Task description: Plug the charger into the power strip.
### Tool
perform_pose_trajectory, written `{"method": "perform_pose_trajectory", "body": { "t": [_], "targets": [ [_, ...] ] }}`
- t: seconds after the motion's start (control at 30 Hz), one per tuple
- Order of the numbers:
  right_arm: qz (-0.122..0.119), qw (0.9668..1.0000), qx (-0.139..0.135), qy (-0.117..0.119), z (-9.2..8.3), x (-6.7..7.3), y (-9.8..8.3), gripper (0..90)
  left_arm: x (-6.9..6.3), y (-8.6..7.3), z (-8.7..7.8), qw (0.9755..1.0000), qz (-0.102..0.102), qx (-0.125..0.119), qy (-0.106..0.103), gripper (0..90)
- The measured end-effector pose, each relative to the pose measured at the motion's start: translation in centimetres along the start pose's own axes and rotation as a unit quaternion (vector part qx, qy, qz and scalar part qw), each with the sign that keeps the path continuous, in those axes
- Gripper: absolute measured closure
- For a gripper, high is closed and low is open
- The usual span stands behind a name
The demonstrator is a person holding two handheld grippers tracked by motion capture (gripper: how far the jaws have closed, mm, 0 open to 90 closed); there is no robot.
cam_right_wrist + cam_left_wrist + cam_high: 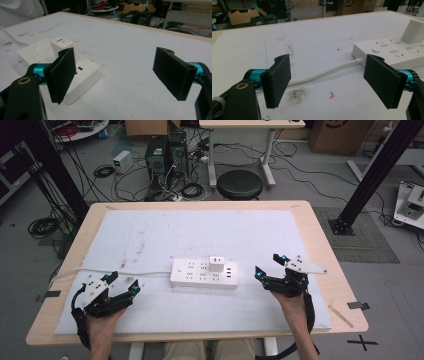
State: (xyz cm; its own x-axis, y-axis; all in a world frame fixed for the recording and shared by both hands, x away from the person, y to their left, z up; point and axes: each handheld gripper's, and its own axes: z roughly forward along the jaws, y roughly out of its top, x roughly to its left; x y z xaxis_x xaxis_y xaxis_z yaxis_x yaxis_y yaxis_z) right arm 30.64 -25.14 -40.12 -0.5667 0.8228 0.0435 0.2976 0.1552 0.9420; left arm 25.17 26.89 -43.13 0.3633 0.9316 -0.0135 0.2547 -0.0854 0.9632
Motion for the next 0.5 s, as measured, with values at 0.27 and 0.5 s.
{"method": "perform_pose_trajectory", "body": {
  "t": [0.27,0.5],
  "targets": [
    [0.013,0.9992,-0.011,-0.037,-1.9,1.0,-2.0,19.2,0.5,-0.1,-0.2,1.0,-0.004,-0.004,0.004,21.9],
    [0.033,0.9981,-0.014,-0.05,-2.2,0.9,-3.7,19.2,0.5,-0.1,0.1,1.0,0.002,-0.002,0.001,21.9]
  ]
}}
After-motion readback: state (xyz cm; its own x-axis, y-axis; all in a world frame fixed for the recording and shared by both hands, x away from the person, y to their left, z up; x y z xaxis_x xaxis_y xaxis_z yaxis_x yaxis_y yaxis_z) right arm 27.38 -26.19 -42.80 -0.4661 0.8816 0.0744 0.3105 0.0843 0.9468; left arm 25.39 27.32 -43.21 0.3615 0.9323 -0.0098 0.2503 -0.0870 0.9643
